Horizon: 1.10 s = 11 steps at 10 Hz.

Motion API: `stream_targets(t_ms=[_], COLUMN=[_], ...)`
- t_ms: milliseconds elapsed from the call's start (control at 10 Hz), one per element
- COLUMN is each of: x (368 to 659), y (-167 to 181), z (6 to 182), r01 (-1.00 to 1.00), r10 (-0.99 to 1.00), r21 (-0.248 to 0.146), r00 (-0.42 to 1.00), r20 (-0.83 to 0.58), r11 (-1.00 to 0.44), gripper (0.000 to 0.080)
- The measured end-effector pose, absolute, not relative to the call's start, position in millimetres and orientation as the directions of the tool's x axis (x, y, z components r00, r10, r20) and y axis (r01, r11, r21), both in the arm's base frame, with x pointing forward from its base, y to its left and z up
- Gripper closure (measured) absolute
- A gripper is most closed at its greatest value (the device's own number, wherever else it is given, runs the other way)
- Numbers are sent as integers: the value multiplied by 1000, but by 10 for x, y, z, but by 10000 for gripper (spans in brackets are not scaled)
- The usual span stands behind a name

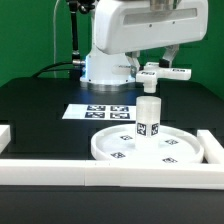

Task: Assemble round table

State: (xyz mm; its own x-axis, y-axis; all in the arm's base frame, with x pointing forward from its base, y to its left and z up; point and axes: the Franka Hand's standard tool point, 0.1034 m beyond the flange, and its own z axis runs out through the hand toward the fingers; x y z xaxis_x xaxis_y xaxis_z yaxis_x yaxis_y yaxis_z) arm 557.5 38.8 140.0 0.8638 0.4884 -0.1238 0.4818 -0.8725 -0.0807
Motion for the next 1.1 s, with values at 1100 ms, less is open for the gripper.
stream_targets(t_ms=[1100], x=[5632], y=[367], z=[1274], r01=[495], r10=[500], r21=[-70], r00=[860], r20=[-103], r11=[-866], gripper=[354])
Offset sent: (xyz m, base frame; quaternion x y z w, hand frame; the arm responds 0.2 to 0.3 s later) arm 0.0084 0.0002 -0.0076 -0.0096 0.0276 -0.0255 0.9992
